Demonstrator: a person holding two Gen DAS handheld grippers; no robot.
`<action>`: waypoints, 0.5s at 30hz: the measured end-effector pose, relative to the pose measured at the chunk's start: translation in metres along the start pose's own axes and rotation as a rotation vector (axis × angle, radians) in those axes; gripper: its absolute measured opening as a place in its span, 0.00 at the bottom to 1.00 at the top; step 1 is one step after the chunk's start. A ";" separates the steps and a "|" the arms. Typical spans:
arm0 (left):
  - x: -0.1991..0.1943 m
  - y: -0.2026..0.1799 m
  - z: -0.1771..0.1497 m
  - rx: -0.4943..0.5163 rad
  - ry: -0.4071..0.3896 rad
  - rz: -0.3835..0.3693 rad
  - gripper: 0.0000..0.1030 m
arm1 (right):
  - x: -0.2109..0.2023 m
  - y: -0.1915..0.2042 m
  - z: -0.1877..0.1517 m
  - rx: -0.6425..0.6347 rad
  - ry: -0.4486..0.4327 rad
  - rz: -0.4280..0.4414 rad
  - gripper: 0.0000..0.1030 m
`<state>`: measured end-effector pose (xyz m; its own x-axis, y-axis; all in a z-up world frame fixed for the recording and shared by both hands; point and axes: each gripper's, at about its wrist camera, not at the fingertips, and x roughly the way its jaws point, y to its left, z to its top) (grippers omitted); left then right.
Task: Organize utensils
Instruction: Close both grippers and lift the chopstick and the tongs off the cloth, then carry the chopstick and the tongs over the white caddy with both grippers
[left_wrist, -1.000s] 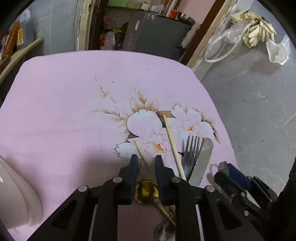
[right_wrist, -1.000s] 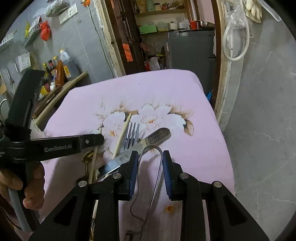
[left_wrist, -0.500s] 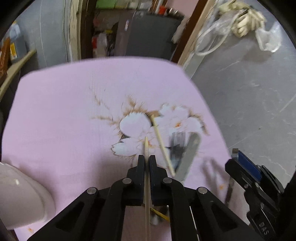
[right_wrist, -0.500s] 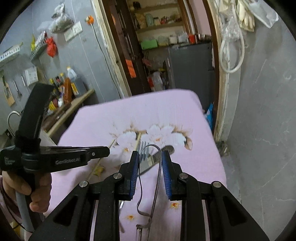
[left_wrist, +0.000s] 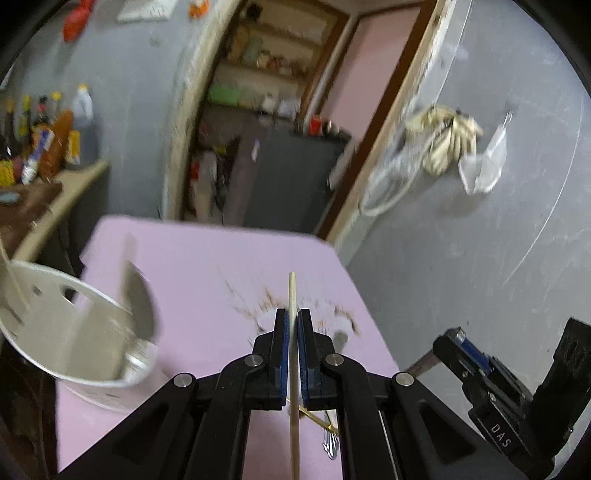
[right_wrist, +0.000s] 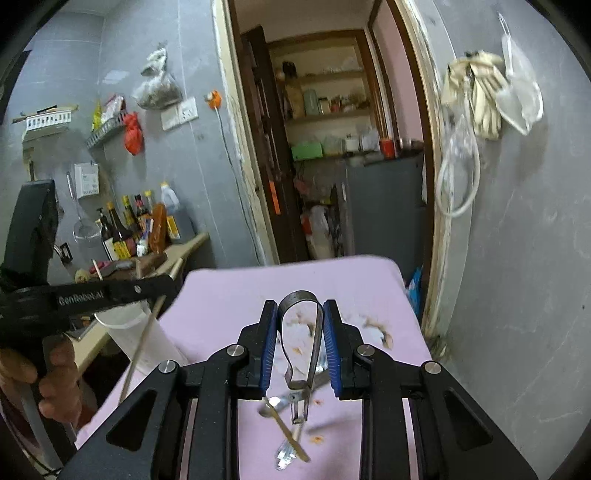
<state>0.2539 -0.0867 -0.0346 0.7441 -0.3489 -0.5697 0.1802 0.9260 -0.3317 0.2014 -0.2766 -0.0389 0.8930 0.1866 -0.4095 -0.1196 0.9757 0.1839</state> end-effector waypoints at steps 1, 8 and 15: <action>-0.009 0.004 0.006 -0.006 -0.024 -0.004 0.05 | -0.003 0.007 0.006 -0.006 -0.012 0.004 0.21; -0.062 0.046 0.050 -0.073 -0.172 -0.003 0.05 | -0.014 0.065 0.052 -0.037 -0.092 0.105 0.21; -0.100 0.106 0.083 -0.126 -0.319 0.105 0.05 | -0.008 0.125 0.082 -0.050 -0.174 0.247 0.21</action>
<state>0.2518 0.0587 0.0492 0.9214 -0.1720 -0.3484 0.0264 0.9223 -0.3856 0.2149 -0.1654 0.0609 0.8947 0.4004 -0.1979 -0.3595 0.9086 0.2128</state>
